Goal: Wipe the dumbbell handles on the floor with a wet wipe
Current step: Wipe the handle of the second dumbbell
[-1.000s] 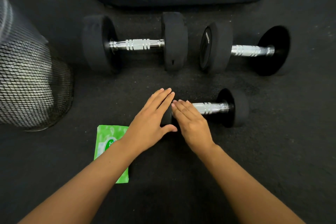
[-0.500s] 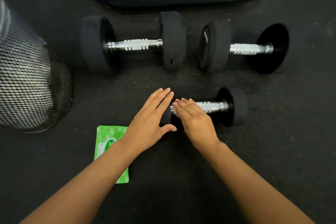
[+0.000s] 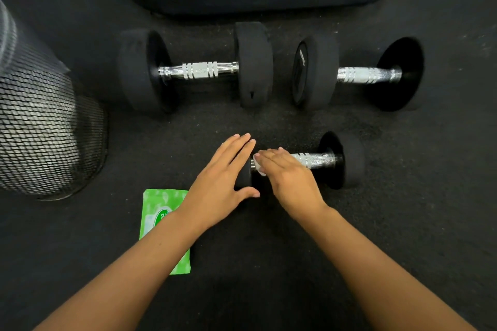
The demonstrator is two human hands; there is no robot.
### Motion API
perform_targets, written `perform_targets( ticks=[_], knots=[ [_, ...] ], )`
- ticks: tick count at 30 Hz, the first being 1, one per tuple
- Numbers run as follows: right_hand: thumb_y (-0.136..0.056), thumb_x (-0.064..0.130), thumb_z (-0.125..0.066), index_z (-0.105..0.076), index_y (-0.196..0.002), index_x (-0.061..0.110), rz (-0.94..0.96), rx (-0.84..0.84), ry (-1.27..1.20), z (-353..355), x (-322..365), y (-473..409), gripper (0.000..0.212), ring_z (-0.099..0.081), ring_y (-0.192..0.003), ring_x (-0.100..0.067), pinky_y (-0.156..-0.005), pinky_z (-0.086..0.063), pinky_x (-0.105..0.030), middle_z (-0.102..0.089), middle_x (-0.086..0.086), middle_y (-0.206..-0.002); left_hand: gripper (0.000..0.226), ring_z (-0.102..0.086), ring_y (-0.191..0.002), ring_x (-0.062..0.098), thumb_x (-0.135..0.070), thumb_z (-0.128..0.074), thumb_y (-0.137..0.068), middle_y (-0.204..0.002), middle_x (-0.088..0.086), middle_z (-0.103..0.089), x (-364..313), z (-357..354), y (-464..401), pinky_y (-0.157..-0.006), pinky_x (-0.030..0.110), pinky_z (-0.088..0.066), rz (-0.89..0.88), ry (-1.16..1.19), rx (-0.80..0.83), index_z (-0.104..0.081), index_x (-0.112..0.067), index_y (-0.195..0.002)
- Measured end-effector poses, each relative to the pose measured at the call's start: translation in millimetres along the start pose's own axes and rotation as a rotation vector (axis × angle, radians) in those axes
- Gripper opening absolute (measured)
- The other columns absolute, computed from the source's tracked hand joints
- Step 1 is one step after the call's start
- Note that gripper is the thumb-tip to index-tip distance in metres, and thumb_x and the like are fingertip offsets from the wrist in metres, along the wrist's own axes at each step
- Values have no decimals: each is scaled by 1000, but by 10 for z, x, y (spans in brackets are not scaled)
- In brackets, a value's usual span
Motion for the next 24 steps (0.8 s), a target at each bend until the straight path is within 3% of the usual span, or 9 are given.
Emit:
perform_targets(
  ticks=[4, 8, 11, 15, 19, 21, 24],
  knots=[
    [-79, 14, -44, -66, -107, 0, -84, 99, -44, -53, 121, -90, 38, -65, -96, -26, -103, -34, -30, -69, -11, -101, 91, -2, -141, 4, -39, -72, -74, -154, -8, -15, -1, 9, -14, -113, 22, -8, 2, -6, -8, -20, -19, -146],
    [-81, 15, -42, -65, -109, 0, -18, 98, -7, 18, 35, 34, 39, -64, -101, -28, -100, -36, -39, -68, -14, -107, 91, -1, -140, 3, -41, -71, -74, -154, -8, -14, -2, 7, -6, -111, 19, -6, 1, -2, 1, -19, -20, -146],
    [-78, 3, -53, -65, -105, 0, -110, 137, -60, 51, -23, -102, 30, -64, -93, -30, -100, -37, -34, -68, -13, -99, 92, -3, -141, 5, -40, -72, -74, -154, -8, -16, -5, -4, -5, -112, 22, -8, 2, 2, -14, -20, -19, -146],
    [-74, 6, -62, -62, -114, -2, -70, 198, -42, -39, 100, -28, 40, -60, -105, -31, -106, -29, -31, -65, -16, -110, 92, -2, -140, 4, -40, -72, -74, -154, -8, -16, 13, 14, -29, -112, 20, -7, 8, 1, -5, -20, -19, -146],
    [-76, -4, -60, -63, -108, 1, -146, 223, -112, 22, 15, -107, 33, -60, -99, -32, -96, -41, -35, -66, -14, -103, 92, 1, -140, 2, -40, -72, -75, -154, -9, -13, -7, -14, 1, -111, 19, -5, 5, 1, 4, -18, -21, -147],
    [-80, 2, -58, -62, -107, 2, -180, 244, -125, -3, 86, -174, 27, -58, -98, -31, -88, -43, -35, -64, -13, -102, 92, 2, -138, 0, -39, -72, -75, -154, -9, -14, 6, -2, -18, -110, 16, -2, 7, -1, -2, -18, -20, -147],
    [-82, 9, -55, -59, -119, 1, -77, 237, -91, -3, 95, -90, 38, -56, -110, -29, -102, -36, -33, -63, -14, -116, 92, 6, -136, -4, -41, -70, -76, -155, -10, -11, 18, 14, -33, -107, 11, 2, 3, -8, 22, -16, -21, -147]
  ],
)
Point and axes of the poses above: each hand's wrist, its own y-axis away from the middle knuckle, its own z-axis out of the back of the hand, x = y × z, the point moved 3 cm from there along -y, towards the middle knuckle
